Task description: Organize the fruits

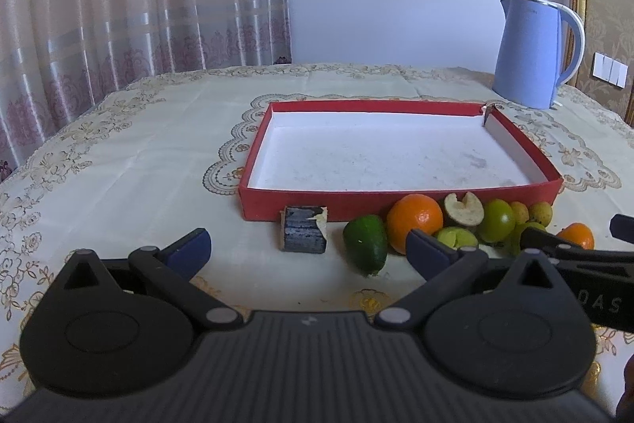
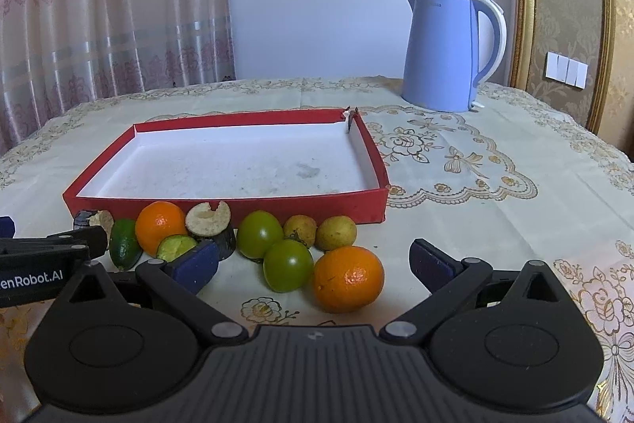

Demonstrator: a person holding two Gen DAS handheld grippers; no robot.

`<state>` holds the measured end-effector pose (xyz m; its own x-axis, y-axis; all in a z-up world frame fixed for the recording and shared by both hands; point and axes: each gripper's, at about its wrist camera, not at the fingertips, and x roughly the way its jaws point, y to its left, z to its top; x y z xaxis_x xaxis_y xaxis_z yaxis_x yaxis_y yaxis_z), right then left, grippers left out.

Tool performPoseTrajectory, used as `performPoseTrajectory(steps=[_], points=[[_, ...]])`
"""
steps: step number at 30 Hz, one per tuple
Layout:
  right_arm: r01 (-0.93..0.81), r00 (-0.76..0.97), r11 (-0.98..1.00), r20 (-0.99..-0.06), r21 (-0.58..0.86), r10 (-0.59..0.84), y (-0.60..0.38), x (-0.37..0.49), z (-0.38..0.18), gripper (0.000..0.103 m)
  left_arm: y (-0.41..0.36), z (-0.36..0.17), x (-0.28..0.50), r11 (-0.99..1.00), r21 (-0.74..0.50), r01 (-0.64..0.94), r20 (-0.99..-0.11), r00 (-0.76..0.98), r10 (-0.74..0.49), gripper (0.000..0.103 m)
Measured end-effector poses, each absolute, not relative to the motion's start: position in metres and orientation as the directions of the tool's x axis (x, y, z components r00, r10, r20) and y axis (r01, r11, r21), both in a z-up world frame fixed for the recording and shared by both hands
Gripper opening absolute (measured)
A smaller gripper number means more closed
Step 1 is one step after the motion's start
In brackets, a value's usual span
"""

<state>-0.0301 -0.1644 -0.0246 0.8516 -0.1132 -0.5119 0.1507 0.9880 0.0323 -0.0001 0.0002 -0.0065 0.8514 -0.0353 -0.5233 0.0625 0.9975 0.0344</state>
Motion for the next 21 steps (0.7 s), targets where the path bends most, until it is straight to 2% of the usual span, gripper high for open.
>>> performPoseTrajectory(steps=[21], points=[[0.15,0.844,0.988,-0.525,0.038,-0.108,-0.1657,-0.0275,-0.0291,0.103,0.0016,-0.0117,0.0009,0.997,0.027,0.066,-0.528,0.848,-0.042,0.103]])
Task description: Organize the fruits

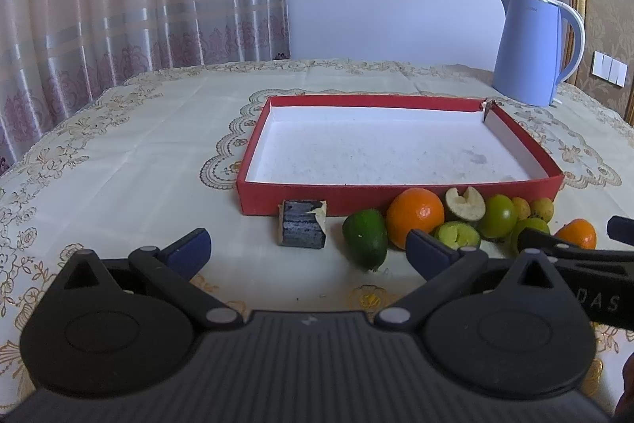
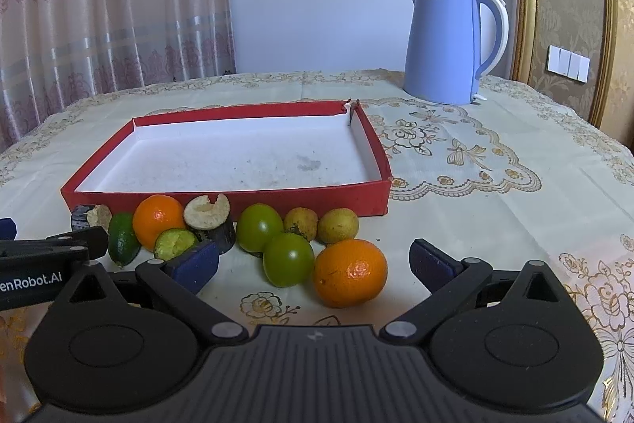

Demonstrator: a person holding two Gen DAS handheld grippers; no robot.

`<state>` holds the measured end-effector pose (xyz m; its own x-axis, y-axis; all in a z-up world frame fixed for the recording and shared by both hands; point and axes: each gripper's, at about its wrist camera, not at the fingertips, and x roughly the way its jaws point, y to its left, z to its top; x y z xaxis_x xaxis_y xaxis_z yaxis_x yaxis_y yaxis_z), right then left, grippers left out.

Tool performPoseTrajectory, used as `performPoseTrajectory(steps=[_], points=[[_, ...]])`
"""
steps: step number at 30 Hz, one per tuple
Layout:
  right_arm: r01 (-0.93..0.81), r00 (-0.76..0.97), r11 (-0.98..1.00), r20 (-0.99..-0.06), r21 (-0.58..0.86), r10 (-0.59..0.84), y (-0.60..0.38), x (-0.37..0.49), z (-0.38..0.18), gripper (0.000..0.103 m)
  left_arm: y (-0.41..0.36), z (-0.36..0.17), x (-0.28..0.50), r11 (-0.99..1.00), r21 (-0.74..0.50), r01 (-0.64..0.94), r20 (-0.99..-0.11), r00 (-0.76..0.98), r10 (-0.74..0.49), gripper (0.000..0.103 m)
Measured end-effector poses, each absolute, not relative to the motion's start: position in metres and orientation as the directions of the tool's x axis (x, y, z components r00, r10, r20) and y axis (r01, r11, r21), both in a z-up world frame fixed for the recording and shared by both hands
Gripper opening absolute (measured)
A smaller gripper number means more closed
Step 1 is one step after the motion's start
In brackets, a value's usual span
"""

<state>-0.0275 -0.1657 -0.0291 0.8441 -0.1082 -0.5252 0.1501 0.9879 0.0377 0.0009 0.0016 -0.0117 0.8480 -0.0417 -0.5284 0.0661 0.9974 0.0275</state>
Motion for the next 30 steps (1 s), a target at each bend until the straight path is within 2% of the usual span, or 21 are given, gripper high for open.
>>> performPoseTrajectory(steps=[21,30], points=[[0.128,0.85,0.991,-0.518,0.025,-0.097,-0.167,-0.028,-0.029,0.103,-0.001,-0.017,0.003,0.996,0.047,0.074,-0.534,0.845,-0.038,0.103],[0.178,0.844,0.984,-0.51,-0.025,-0.166,-0.193,-0.041,-0.033,0.103,0.007,-0.03,0.009,0.997,0.038,0.064,-0.562,0.827,-0.031,0.103]])
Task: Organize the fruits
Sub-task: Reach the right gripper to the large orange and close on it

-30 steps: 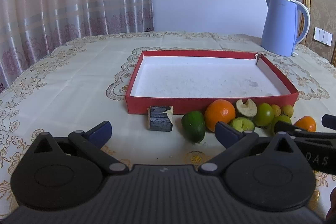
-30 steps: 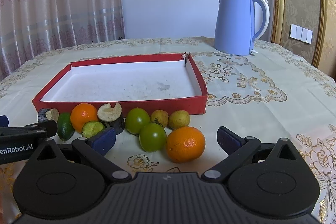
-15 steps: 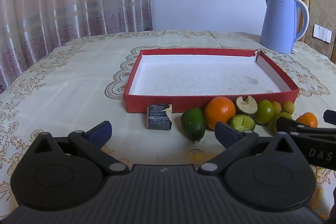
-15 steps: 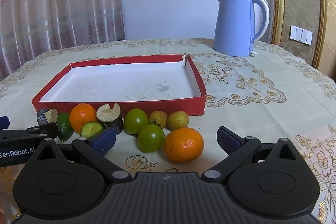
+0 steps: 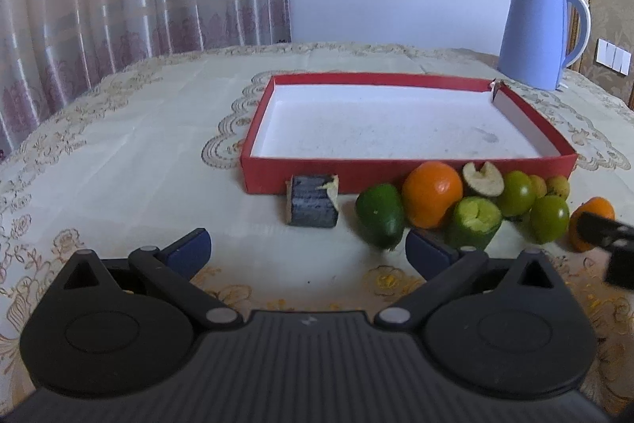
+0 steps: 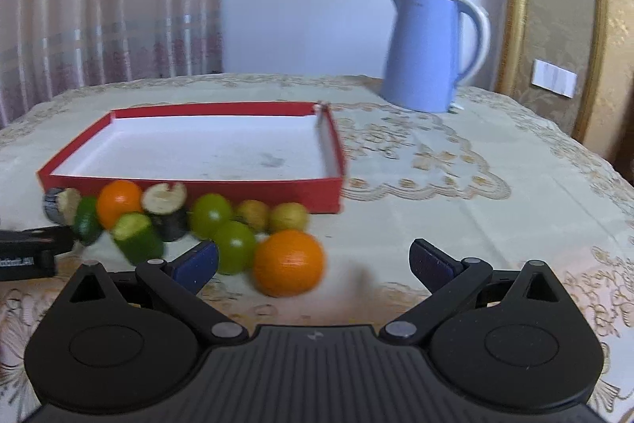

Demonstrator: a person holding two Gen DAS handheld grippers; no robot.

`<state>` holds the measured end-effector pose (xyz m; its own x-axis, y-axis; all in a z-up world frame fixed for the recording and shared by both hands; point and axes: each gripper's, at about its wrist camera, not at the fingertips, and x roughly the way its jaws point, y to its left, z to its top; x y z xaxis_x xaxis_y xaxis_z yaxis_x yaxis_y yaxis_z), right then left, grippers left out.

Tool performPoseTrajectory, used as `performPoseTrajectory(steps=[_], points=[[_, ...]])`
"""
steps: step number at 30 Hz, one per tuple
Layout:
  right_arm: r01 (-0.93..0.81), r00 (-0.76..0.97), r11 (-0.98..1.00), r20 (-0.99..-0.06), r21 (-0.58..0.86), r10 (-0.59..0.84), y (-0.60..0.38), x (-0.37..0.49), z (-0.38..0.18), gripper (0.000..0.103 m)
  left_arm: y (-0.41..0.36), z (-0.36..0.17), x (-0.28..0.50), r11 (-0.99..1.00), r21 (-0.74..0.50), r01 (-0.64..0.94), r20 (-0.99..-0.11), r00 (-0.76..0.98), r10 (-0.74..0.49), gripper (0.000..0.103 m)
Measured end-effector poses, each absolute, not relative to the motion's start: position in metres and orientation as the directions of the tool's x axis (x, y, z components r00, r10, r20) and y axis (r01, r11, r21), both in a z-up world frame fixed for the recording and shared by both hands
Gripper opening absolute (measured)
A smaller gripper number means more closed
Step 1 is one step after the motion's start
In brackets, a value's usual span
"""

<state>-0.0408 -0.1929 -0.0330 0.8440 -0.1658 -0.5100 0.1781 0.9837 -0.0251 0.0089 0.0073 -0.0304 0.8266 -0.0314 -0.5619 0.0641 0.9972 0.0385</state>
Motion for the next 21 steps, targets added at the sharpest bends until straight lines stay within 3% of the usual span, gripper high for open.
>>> performPoseTrajectory(steps=[11,21], points=[[0.178,0.85,0.982,-0.492,-0.067,-0.188,-0.199,-0.04,-0.037,0.101,0.009,-0.041,0.015,0.996,0.051,0.069,-0.579,0.815,-0.027,0.103],[0.106,0.851,0.994,-0.515,-0.033,-0.108,-0.194,-0.031,-0.04,0.071,0.01,-0.044,0.022,0.996,0.044,0.071,-0.59,0.806,-0.032,0.103]])
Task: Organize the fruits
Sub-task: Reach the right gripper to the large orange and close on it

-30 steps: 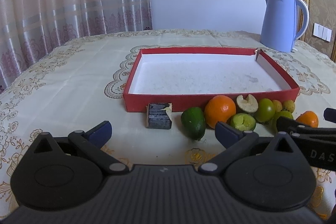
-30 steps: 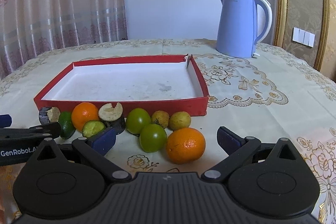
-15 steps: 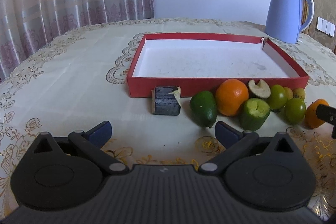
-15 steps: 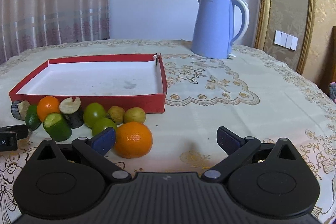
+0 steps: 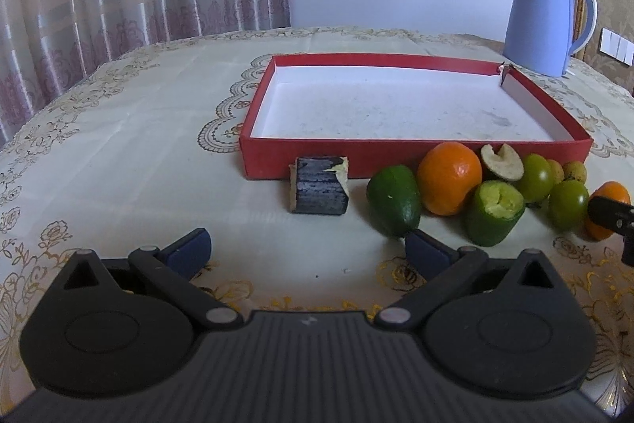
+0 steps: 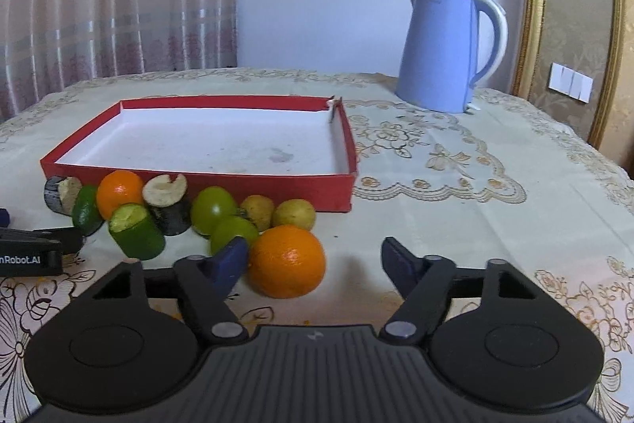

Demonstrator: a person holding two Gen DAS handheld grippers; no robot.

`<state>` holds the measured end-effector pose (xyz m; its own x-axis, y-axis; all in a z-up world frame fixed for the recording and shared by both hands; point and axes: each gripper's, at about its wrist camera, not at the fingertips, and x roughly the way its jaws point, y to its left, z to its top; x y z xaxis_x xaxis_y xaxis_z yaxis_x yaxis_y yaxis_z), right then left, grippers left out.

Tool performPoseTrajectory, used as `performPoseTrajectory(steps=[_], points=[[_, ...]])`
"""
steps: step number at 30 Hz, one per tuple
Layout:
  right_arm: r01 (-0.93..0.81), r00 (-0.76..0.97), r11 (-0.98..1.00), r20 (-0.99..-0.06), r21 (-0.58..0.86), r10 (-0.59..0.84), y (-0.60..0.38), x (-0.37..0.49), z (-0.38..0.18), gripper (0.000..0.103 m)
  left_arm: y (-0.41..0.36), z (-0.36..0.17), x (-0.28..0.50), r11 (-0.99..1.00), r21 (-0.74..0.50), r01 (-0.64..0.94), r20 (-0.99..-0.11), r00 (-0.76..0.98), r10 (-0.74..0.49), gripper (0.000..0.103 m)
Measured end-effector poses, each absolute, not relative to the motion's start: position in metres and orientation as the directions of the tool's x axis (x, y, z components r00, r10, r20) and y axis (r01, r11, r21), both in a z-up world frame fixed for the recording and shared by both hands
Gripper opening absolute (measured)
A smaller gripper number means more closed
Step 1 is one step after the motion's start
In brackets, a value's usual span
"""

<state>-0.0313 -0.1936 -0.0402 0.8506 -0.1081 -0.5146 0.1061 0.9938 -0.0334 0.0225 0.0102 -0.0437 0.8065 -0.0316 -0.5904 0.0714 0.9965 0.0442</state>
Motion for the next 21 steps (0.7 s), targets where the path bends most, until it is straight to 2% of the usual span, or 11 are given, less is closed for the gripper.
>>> performPoseTrajectory(steps=[5,7,11,21], points=[[0.08,0.854,0.996,-0.513,-0.03,-0.084,-0.19,-0.032,-0.04,0.058,0.011,-0.044,0.023,0.994,0.058,0.096,-0.585,0.81,-0.044,0.103],[0.064,0.858,0.998,-0.51,-0.01,-0.06,-0.19,-0.033,-0.04,0.042,0.012,-0.044,0.023,0.991,0.07,0.11,-0.581,0.813,-0.049,0.103],[0.056,0.864,0.998,-0.501,-0.013,-0.055,-0.186,-0.035,-0.04,0.041,0.014,-0.045,0.022,0.989,0.091,0.12,-0.57,0.82,-0.047,0.103],[0.063,0.881,0.998,-0.471,0.011,-0.05,-0.193,-0.039,-0.03,0.041,0.023,-0.048,0.025,0.991,0.035,0.127,-0.588,0.805,-0.082,0.103]])
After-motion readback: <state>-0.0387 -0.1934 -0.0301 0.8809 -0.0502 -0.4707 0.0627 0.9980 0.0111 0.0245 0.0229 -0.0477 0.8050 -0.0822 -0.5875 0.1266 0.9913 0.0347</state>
